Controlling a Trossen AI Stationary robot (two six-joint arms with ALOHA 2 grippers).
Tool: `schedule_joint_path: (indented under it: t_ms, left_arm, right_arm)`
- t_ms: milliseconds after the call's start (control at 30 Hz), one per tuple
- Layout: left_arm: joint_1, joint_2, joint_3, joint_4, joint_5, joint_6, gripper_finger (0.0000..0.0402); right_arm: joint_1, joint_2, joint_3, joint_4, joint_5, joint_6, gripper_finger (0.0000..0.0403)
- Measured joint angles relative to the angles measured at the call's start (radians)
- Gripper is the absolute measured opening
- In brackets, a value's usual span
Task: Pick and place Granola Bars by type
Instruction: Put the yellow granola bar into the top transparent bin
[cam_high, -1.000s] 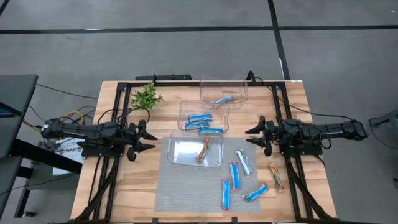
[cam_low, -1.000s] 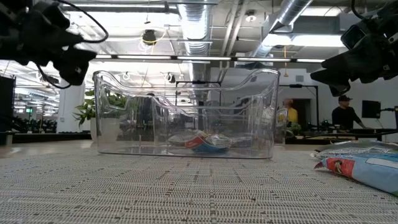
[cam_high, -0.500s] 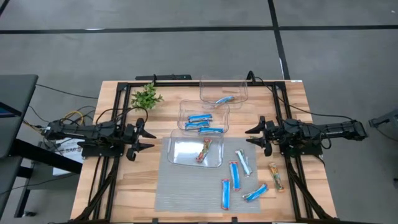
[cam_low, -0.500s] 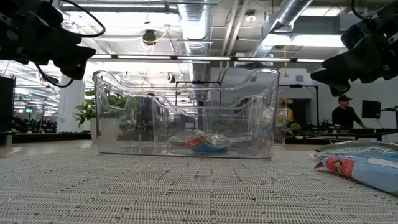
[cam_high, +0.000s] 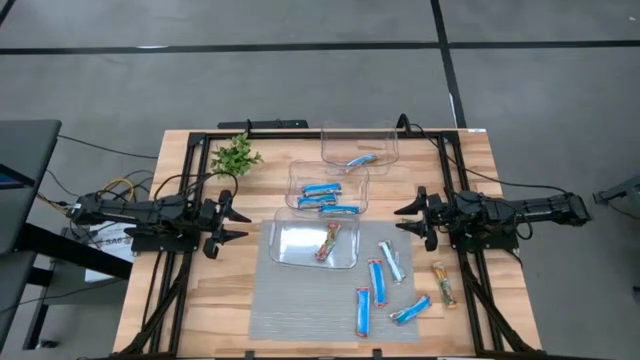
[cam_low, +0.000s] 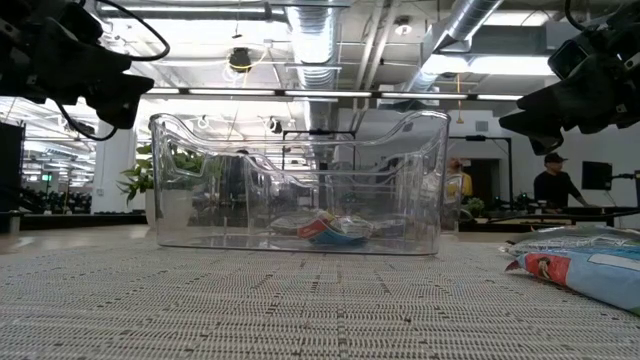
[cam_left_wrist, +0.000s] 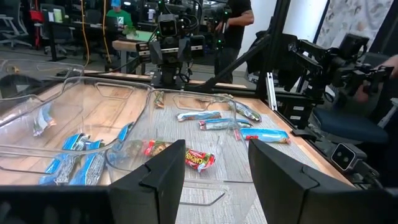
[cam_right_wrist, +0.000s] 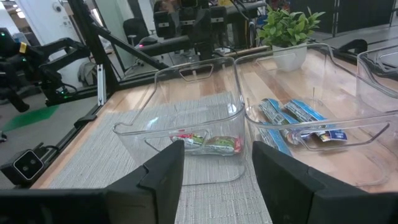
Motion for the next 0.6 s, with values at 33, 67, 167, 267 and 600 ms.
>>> schedule_joint_path:
  t_ms: [33,67,167,267,600]
  left_arm:
    - [0.000,0.000,0.000,0.000,0.000,-0.002,0.0168]
    - [0.000,0.000,0.000,0.000,0.000,-0.002,0.0168]
    - [0.000,0.000,0.000,0.000,0.000,0.003,0.0168]
    - [0.000,0.000,0.000,-0.001,0.000,-0.003,0.0168]
    - [0.000,0.000,0.000,-0.001,0.000,-0.002,0.0168]
  right_arm:
    - [0.000,0.000,0.000,0.000,0.000,0.000,0.0184]
    - [0.000,0.000,0.000,0.000,0.000,0.000,0.0184]
    - [0.000,0.000,0.000,0.000,0.000,0.000,0.0184]
    - [0.000,0.000,0.000,0.000,0.000,0.000,0.0184]
    - [0.000,-0.002,0.000,0.053,-0.002,0.765,0.0184]
